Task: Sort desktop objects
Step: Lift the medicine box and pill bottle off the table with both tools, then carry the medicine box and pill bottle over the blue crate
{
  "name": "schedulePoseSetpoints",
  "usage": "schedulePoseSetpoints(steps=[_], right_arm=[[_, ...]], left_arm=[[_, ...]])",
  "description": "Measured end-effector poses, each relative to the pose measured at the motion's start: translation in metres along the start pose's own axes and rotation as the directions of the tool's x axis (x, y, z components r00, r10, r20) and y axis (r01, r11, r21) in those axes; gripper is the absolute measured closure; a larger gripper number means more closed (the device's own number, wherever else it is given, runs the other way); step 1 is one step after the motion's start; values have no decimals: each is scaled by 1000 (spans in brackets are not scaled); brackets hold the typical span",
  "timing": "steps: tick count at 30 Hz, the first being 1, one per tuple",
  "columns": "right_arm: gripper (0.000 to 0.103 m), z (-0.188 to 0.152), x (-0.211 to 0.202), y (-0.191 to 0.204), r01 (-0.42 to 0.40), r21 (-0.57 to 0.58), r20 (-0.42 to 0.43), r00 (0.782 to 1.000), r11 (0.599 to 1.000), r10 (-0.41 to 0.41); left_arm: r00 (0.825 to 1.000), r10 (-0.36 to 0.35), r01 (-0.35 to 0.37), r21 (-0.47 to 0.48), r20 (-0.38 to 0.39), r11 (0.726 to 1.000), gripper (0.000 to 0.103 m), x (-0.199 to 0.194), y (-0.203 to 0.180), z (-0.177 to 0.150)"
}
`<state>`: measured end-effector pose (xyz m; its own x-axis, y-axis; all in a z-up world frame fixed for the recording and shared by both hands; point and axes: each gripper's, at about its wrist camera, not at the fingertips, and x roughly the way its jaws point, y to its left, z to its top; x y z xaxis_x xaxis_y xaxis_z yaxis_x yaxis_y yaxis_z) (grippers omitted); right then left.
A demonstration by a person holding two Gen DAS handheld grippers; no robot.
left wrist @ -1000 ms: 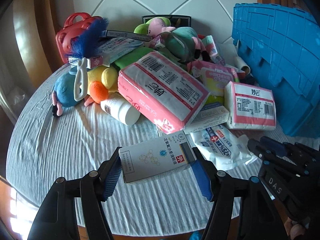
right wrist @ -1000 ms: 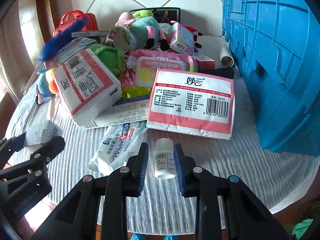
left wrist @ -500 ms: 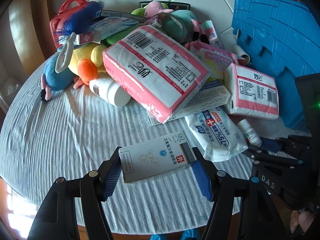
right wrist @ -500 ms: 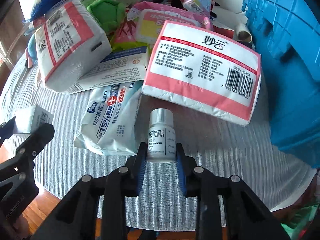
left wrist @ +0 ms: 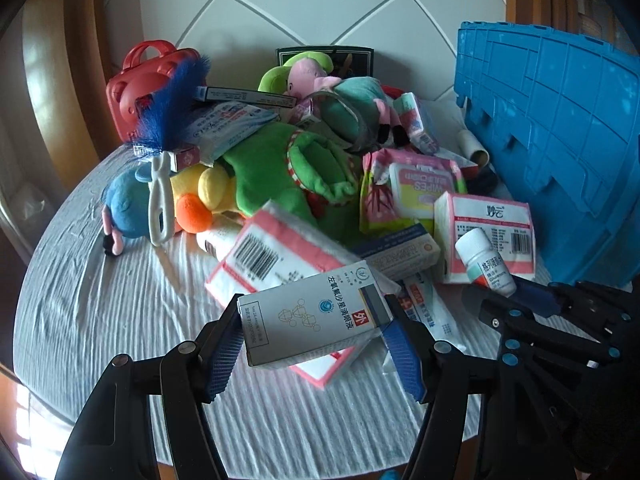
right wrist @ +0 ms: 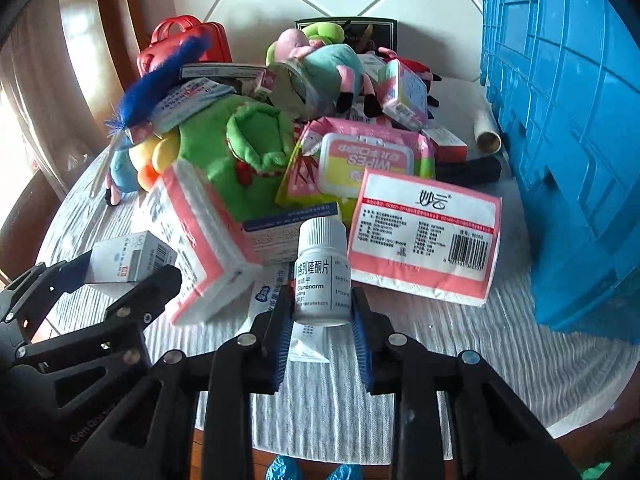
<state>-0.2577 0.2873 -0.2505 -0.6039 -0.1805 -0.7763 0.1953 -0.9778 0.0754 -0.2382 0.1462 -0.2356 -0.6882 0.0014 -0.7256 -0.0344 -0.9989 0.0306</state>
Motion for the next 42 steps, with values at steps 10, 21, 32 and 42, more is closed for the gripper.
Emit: schedulePoseSetpoints(steps=[10,21,32,42], right_arm=[[76,5,10,17,-19,-10,6,1000,1000,19],[76,58,-92,31,-4,-62,182,983,998,15],[76,106,-210,-17,42,-78,402,916,996,-7],[76,124,-306,-149,130,5,558,822,992,-110]], left_arm=[[999,32,-32,-5,22,999,37,-9,13,4],[979,56,-48,-48,197,998,37,-79,17,58],[918,26,-3,-60,397,998,37,-161,-53,124],[844,-83,80,29,530,996,37,-210,-190,185]])
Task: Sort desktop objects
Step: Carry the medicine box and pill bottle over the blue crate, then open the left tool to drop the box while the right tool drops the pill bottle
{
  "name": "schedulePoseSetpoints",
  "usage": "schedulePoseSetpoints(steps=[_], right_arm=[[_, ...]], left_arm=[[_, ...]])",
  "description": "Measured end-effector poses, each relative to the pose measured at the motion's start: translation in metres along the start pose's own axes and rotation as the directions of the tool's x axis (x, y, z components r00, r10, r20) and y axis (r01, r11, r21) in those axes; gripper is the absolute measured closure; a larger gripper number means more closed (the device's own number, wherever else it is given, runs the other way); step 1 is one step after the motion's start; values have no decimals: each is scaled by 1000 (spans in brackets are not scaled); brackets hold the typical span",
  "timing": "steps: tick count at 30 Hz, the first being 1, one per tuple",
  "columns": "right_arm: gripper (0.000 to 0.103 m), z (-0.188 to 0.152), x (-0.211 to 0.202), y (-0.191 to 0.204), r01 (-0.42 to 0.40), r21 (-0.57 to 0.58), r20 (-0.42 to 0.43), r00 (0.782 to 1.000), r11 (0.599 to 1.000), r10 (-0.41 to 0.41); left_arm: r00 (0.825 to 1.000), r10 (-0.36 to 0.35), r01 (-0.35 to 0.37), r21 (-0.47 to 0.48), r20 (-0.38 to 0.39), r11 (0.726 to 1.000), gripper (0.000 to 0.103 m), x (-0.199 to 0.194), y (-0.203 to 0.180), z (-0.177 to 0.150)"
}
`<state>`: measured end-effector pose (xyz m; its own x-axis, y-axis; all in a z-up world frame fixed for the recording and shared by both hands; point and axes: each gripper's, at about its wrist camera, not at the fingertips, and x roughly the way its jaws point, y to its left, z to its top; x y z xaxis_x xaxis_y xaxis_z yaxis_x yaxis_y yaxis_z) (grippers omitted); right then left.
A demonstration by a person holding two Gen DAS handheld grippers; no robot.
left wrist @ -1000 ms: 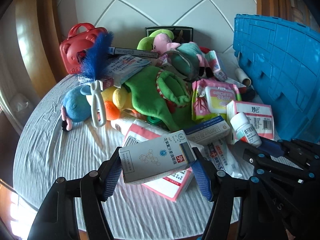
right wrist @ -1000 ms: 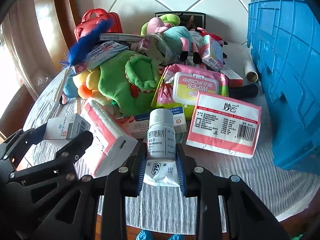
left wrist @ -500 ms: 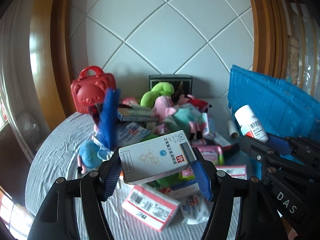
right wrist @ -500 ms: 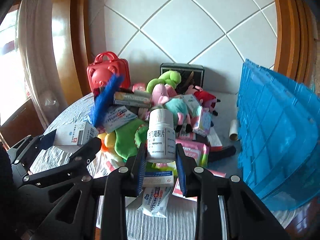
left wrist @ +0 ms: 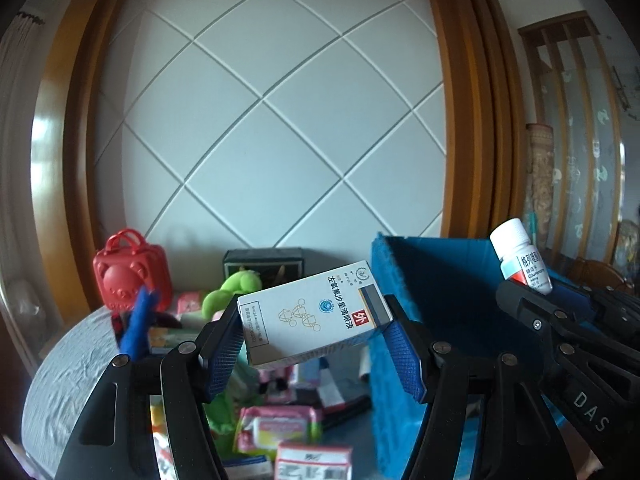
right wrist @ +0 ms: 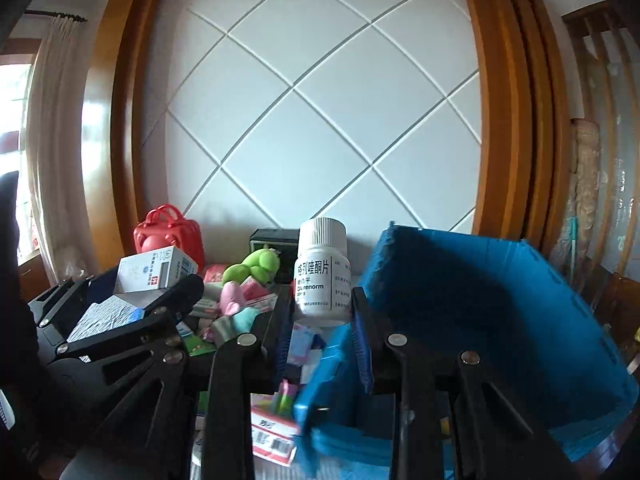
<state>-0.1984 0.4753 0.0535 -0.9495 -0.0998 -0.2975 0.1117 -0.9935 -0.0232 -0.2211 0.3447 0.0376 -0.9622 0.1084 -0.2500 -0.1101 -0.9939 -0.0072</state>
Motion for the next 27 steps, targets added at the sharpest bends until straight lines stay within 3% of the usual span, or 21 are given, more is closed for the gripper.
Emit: schedulePoseSetpoints(steps=[4,8,12,16,19,27], right_arm=[[76,-1,-9,-70,89,32,3,996,996,-89],[76,-13,-4,-130,163,49,-41,986,985,-161],[76,-26,10,-173,208,69,-86,976,976,-201],[76,-36,29,-204,227,84,-118,969,970,-217],[76,-42,41,-218,226,96,-135,968,969,-212],[76,-45,65,-241,193,134,-205,965,972,-163]], left_arm=[[998,-59,60,47,-7,997,37,16,-65,6],[990,-107,114,81,-92,990,37,50,-124,1],[980,-105,122,95,-172,988,37,82,-161,-7],[970,-93,117,96,-225,988,37,106,-178,-13],[951,-106,136,83,-290,987,37,120,-182,-20],[948,-93,128,98,-303,987,30,121,-188,-24]])
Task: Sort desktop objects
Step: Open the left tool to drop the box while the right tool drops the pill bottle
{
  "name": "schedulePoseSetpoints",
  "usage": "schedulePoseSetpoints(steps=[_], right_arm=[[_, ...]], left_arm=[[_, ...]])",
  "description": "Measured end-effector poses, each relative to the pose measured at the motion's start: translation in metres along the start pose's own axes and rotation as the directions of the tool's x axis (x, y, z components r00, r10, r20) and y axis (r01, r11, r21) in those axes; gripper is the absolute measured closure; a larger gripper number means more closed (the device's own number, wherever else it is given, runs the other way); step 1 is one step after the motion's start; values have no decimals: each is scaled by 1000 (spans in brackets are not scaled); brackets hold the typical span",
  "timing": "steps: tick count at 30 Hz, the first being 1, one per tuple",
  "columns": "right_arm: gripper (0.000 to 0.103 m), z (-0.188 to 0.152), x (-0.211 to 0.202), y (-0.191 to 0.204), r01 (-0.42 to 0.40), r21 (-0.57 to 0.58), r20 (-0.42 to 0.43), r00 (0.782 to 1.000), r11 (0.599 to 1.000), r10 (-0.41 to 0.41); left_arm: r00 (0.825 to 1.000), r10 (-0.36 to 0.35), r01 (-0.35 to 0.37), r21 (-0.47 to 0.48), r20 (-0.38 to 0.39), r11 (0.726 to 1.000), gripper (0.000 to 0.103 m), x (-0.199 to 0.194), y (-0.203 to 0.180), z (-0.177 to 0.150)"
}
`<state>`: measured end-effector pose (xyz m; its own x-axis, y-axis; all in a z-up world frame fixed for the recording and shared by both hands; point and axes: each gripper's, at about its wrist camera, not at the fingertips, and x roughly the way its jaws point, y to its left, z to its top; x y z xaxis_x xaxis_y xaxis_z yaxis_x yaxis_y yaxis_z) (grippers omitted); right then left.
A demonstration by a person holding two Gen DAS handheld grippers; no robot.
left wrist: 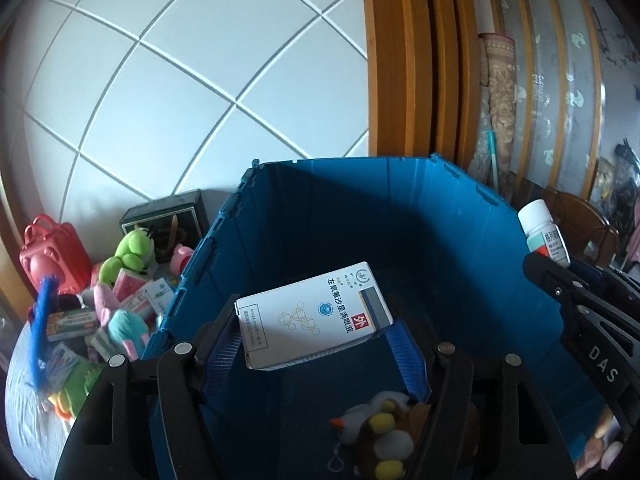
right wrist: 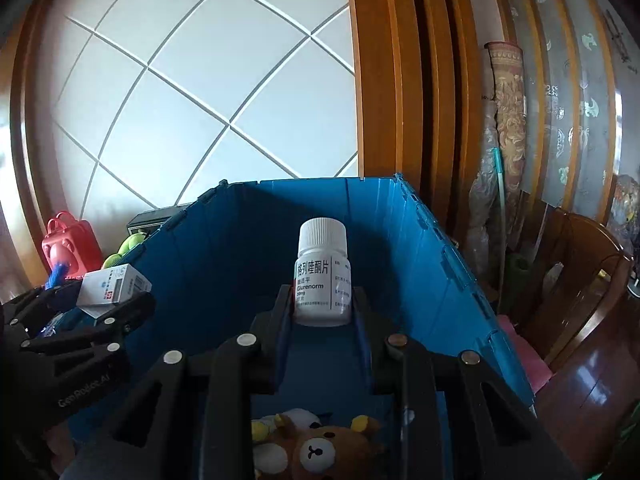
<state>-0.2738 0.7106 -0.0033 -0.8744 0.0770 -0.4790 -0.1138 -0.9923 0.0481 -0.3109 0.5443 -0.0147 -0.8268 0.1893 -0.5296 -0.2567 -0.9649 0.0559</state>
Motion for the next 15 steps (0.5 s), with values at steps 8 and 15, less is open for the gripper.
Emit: schedulePoseSetpoints(steps=[8,15], right_arm=[[59,-1,11,-14,-28,87,-73,997,996,34],[45,-3,11,-14,-13,74,-60,998,997,17]], left_arm=[[1000,1,-2,26,29,1000,20,-4,-3,0],[999,27,-28,31,37,999,20,-5,-5,1]])
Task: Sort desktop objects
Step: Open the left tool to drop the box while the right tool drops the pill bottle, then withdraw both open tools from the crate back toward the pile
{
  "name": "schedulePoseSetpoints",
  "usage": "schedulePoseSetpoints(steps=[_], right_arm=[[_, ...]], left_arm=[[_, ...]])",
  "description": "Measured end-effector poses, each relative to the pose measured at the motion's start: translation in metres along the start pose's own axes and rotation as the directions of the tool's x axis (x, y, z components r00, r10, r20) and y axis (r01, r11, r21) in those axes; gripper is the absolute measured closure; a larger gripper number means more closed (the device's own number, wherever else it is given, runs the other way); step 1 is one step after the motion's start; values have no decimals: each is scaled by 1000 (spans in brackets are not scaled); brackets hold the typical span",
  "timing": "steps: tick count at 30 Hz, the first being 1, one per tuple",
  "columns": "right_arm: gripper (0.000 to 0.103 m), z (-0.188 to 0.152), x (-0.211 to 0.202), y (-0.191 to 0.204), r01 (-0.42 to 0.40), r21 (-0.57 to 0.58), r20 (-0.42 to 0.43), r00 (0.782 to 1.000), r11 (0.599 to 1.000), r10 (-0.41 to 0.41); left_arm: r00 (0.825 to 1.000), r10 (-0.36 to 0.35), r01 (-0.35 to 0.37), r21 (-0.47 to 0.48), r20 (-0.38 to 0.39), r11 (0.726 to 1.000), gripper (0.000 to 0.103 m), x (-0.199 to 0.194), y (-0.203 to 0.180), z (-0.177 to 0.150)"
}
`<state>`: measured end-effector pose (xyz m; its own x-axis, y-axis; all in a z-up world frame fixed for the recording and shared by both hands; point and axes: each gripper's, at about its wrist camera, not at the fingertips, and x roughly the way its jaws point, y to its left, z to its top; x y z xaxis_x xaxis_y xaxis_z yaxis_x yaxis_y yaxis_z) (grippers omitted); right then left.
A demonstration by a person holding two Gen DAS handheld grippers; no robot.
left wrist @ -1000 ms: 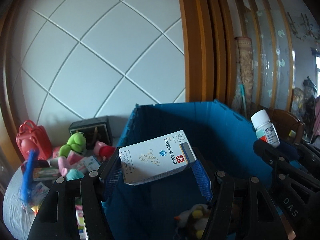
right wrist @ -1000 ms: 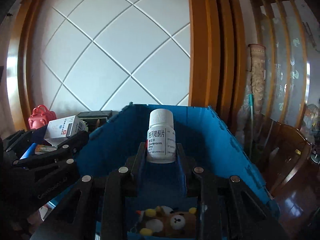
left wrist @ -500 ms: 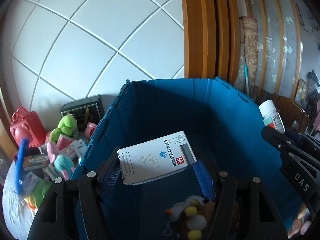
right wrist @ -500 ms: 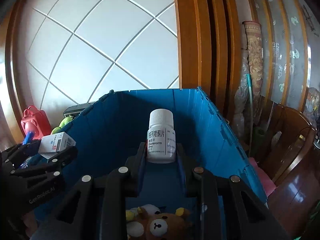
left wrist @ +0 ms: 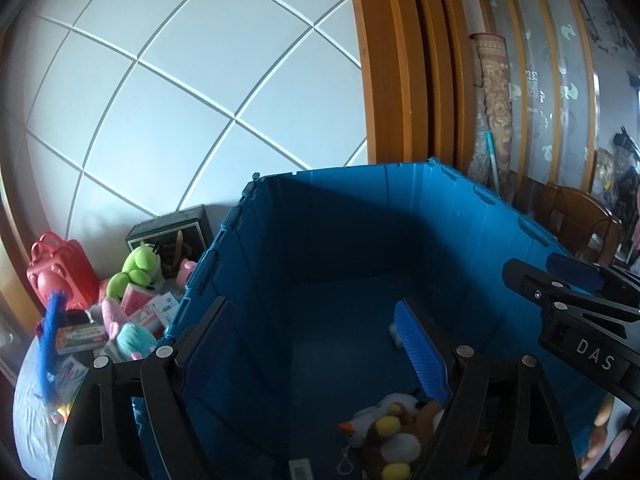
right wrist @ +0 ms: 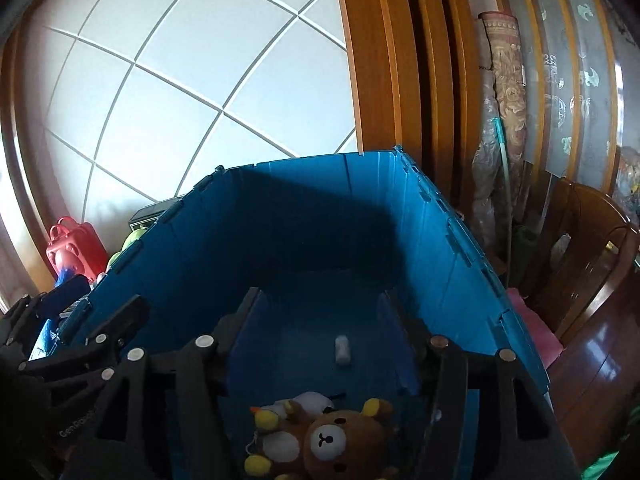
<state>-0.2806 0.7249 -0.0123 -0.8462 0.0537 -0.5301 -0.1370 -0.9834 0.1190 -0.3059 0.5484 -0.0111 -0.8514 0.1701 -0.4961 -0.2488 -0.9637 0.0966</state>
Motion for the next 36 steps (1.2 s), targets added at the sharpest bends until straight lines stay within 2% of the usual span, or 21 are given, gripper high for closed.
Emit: schedulePoseSetpoints(steps=[21,25,28,31,32,34,36], right_arm=[[45,-4,-4,1,-2,6,37,999,1000,2],[45,-2,2,2,24,3,-2,1000,1000,-24],[45,1,13,0,29,19,-78,997,999,-27],[45,3,21,-4,31,48,-140,990,998,-24],[44,3,22,-5,35,53,-152,988,998,-27],[29,3,21,-5,53,51,-159,986,997,-44],[11,3,18,-2,80,34,-157,985,996,-74]], left_arm=[[999,19,-19,-1,31,1000,20,-4,2,-1],[1000,7,-7,14,-10,1000,20,2,0,2],[997,-11,12,19,-76,1000,20,10,1,4],[995,-11,14,23,-103,1000,20,12,1,5],[994,-15,18,30,-108,999,20,11,0,3],[992,-31,36,41,-121,999,20,6,0,0],[990,-49,54,37,-135,998,20,0,2,-6]])
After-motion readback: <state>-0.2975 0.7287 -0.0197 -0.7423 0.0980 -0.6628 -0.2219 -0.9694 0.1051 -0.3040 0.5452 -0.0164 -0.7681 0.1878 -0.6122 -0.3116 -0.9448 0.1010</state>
